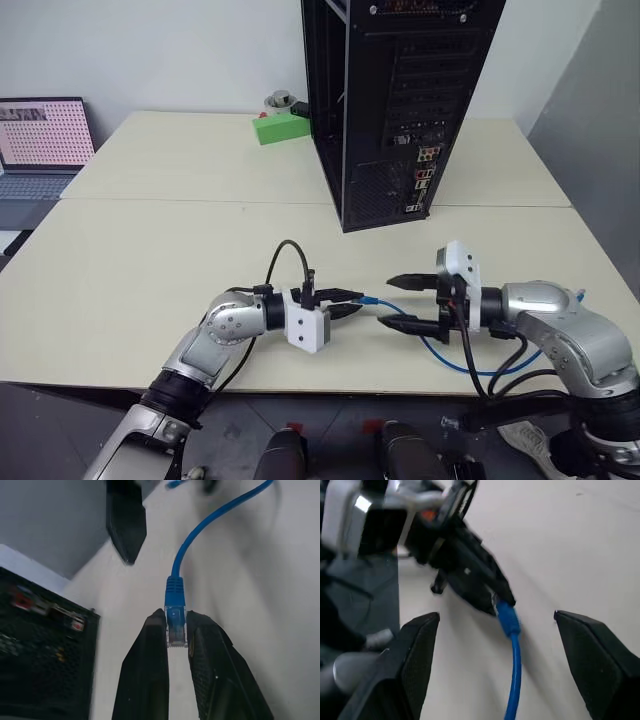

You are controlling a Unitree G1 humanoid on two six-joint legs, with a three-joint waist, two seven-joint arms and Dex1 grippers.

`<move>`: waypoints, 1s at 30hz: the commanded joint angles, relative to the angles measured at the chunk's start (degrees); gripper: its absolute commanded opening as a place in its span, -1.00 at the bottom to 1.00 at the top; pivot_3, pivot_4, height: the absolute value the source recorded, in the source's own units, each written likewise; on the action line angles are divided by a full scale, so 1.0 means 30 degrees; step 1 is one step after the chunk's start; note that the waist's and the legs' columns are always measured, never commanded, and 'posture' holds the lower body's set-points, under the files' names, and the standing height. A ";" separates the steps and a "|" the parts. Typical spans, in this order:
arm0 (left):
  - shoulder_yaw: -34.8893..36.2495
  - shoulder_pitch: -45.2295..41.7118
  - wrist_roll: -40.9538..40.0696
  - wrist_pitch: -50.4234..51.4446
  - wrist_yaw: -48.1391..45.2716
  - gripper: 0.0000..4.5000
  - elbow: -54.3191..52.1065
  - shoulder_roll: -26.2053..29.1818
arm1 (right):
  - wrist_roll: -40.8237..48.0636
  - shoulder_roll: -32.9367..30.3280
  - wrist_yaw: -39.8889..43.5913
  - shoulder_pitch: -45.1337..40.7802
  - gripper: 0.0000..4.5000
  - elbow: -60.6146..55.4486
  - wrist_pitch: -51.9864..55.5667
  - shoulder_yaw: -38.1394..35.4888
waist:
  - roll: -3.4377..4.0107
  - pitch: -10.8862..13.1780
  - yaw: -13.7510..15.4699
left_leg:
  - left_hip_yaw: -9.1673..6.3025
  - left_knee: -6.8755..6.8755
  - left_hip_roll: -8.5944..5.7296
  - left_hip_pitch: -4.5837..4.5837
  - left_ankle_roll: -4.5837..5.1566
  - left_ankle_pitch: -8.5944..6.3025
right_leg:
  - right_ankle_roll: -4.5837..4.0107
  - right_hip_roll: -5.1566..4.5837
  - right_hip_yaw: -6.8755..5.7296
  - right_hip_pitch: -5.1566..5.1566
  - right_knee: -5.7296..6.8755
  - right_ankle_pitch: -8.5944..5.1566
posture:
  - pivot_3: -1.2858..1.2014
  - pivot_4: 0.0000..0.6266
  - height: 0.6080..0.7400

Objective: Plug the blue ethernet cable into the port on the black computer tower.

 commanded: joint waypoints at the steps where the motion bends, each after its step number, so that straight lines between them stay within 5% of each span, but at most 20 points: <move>1: 0.0753 -0.0291 0.1829 -0.3481 0.2566 -0.88 0.0449 0.0179 | 0.1718 0.0658 -0.1031 0.0012 0.74 -0.0668 0.1502 -0.0762 | 0.0000 0.0000 0.0064 | 0.0001 0.0000 0.0000 -0.0003 0.0000 0.0000 | 0.0001 -0.0001 -0.0001 0.0000 -0.0005 0.0000 | 0.03 -0.52 1.00; 11: 0.0817 -0.0479 0.3964 -0.4586 0.5798 -0.88 0.0538 0.0223 | 0.3009 0.1381 -0.1980 -0.0344 0.74 -0.0137 0.2533 -0.0610 | 0.0001 -0.0001 0.0077 | 0.0002 -0.0001 -0.0004 -0.0004 0.0000 0.0000 | 0.0013 -0.0004 -0.0008 0.0000 0.0003 0.0005 | 0.03 -0.52 1.00; 14: 0.0752 -0.0416 0.4244 -0.4388 0.6224 -0.88 0.0337 0.0304 | 0.3085 0.1560 -0.2148 -0.0477 0.54 -0.0014 0.2487 -0.0499 | 0.0001 -0.0001 0.0058 | 0.0002 -0.0001 -0.0003 -0.0004 0.0000 0.0000 | 0.0014 -0.0004 -0.0009 0.0000 0.0004 0.0005 | 0.03 -0.52 1.00; 27: 0.0469 -0.0077 0.4406 -0.4226 0.6914 -0.88 -0.0236 0.0448 | 0.3325 0.1612 -0.2308 -0.0703 -0.91 0.0340 0.2498 -0.0456 | 0.0001 -0.0001 0.0053 | 0.0001 -0.0002 -0.0002 -0.0004 0.0000 0.0000 | 0.0014 -0.0003 -0.0012 0.0000 0.0004 0.0005 | 0.03 -0.52 1.00; 30: 0.0256 -0.0028 0.4208 -0.4182 0.6837 -0.88 -0.0244 0.0452 | 0.3392 0.1647 -0.2291 -0.0789 -0.99 0.0460 0.2563 -0.0458 | 0.0001 -0.0001 0.0054 | 0.0001 -0.0003 -0.0001 -0.0004 0.0000 0.0000 | 0.0014 -0.0003 -0.0013 -0.0001 0.0004 0.0005 | 0.03 -0.52 1.00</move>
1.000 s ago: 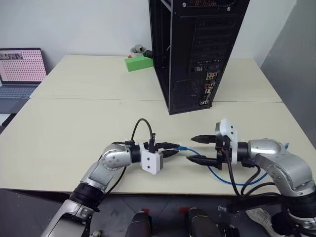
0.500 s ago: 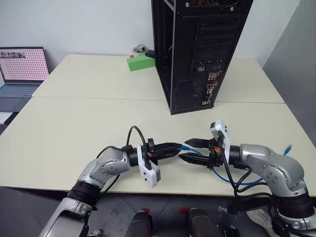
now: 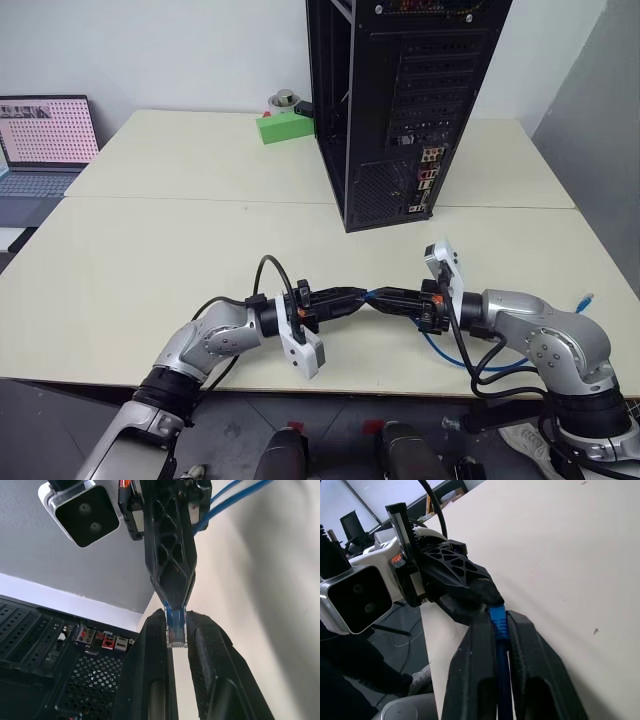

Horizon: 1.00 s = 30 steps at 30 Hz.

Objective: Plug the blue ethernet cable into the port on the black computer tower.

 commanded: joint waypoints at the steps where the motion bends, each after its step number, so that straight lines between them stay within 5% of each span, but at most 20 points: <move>1: -0.0276 0.0039 -0.0478 -0.0010 0.0174 -0.88 -0.0809 0.0028 | 0.0550 0.0054 0.0053 -0.0508 -0.99 -0.0100 0.0032 -0.0206 | 0.0000 0.0000 0.0000 | 0.0000 0.0000 0.0000 0.0000 0.0000 0.0000 | 0.0000 0.0000 0.0001 0.0000 0.0000 0.0000 | 0.03 -0.52 1.00; 5: -0.0880 0.0235 -0.1635 0.0519 -0.0580 -0.88 -0.0715 0.0232 | 0.0674 -0.0084 0.0234 -0.0617 -0.99 -0.0028 0.0269 -0.0177 | 0.0001 0.0000 -0.0001 | -0.0001 0.0000 0.0000 0.0000 0.0000 0.0000 | 0.0000 0.0000 0.0000 0.0000 0.0000 0.0000 | 0.03 -0.52 1.00; 6: -0.0930 0.0271 -0.1921 0.0653 -0.0717 -0.57 -0.0706 0.0281 | 0.0689 -0.0119 0.0280 -0.0665 -0.99 0.0011 0.0326 -0.0181 | 0.0001 0.0000 -0.0004 | 0.0000 0.0000 0.0000 0.0000 0.0000 0.0000 | 0.0000 0.0000 0.0000 0.0000 0.0000 0.0000 | 0.03 -0.52 1.00; 11: -0.1162 0.0543 -0.3890 0.2158 -0.1873 -0.21 -0.0774 0.0523 | 0.0520 -0.0502 0.0460 -0.0745 -0.99 0.0043 0.0306 -0.0224 | 0.0001 0.0000 -0.0009 | -0.0001 0.0000 0.0000 0.0000 0.0000 0.0000 | -0.0001 0.0000 -0.0001 0.0000 0.0000 0.0000 | 0.03 -0.52 1.00; 19: -0.1050 0.2727 -0.9718 1.2503 -0.5320 0.47 -0.4296 -0.0251 | -0.0739 -0.0561 -0.1546 -0.0476 -0.99 -0.0106 -0.1093 -0.1455 | 0.0001 0.0000 -0.0030 | -0.0002 0.0000 0.0001 -0.0002 0.0000 0.0000 | -0.0003 0.0001 -0.0002 -0.0003 0.0003 -0.0003 | 0.03 -0.52 1.00; 30: -0.0192 0.0691 -1.0854 2.6665 -0.1422 0.49 -0.8834 -0.5450 | -0.6905 0.2876 -1.0577 -0.2354 -0.99 0.1304 -0.5485 -0.2635 | 0.0000 0.0000 -0.0031 | -0.0023 0.0007 0.0001 -0.0006 0.0000 0.0001 | -0.0001 0.0018 -0.0008 -0.0004 0.0004 -0.0002 | 0.03 -0.52 1.00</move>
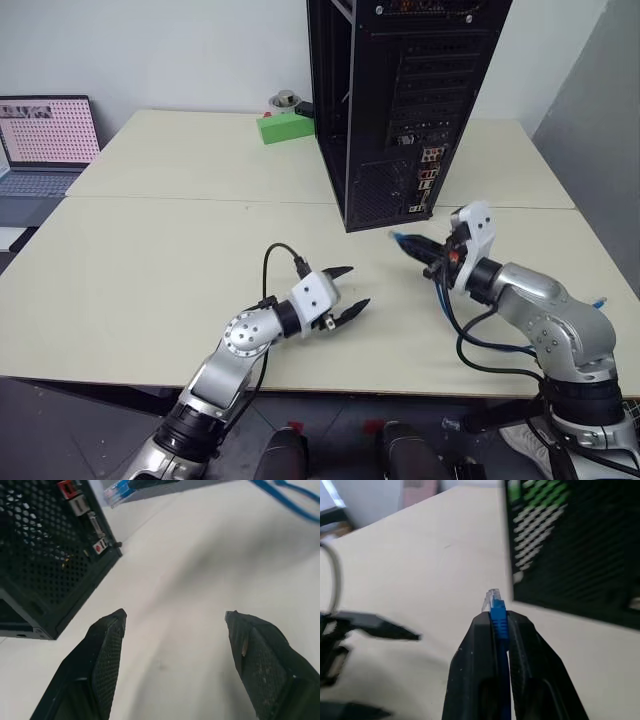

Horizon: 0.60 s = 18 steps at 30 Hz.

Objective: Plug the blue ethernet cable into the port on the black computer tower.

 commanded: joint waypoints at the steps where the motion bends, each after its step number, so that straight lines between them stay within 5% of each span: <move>1: 0.0583 -0.1939 -0.0153 0.4042 0.2059 0.49 -0.0980 -0.2078 | -0.2323 0.1386 -0.3573 -0.1080 -0.99 0.0657 -0.1918 -0.0713 | 0.0000 0.0000 0.0005 | -0.0001 0.0001 -0.0003 -0.0004 0.0000 0.0000 | 0.0001 0.0000 0.0001 0.0000 -0.0002 0.0001 | 0.03 -0.52 1.00; 10: 0.1261 -0.4830 0.0249 0.7233 0.4432 0.49 0.0206 -0.4544 | -0.3697 0.3934 -0.6693 -0.3137 -0.99 0.3029 -0.3071 -0.1406 | 0.0000 0.0000 -0.0092 | -0.0011 -0.0011 -0.0005 -0.0008 0.0000 0.0001 | -0.0005 0.0006 0.0003 -0.0014 0.0012 -0.0001 | 0.03 -0.52 1.00; 18: 0.1422 -0.5810 0.0202 0.7819 0.4929 0.49 0.0730 -0.5172 | -0.3558 0.4574 -0.6642 -0.4185 -0.99 0.4725 -0.3617 -0.1628 | 0.0002 0.0000 -0.0059 | -0.0008 -0.0025 -0.0008 -0.0020 0.0001 0.0000 | -0.0016 0.0005 0.0005 -0.0019 -0.0005 -0.0005 | 0.03 -0.52 1.00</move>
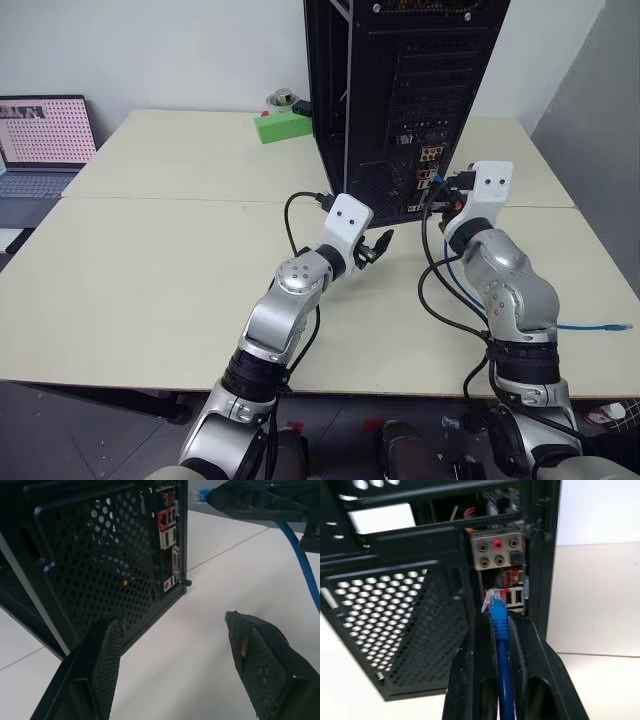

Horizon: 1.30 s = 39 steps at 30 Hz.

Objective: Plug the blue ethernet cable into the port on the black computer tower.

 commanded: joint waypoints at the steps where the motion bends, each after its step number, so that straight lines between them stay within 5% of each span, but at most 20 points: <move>1: 0.0314 -0.0444 0.0055 -0.0079 0.0237 0.49 -0.0425 -0.0228 | 0.0172 0.0137 0.0194 -0.0866 -0.99 0.0469 -0.0661 -0.0480 | 0.0000 0.0000 -0.0006 | 0.0002 -0.0001 0.0000 -0.0006 0.0000 0.0000 | -0.0001 0.0000 0.0001 -0.0005 -0.0001 0.0000 | 0.03 -0.52 1.00; 39: 0.0396 -0.0204 0.0145 0.0014 0.0422 0.49 -0.0577 -0.0060 | -0.0180 -0.0332 0.1389 -0.3524 -0.99 0.5970 -0.2830 -0.0867 | 0.0002 0.0001 -0.0055 | 0.0002 0.0005 0.0000 -0.0008 0.0000 0.0001 | 0.0006 -0.0001 0.0001 -0.0007 0.0001 0.0004 | 0.03 -0.52 1.00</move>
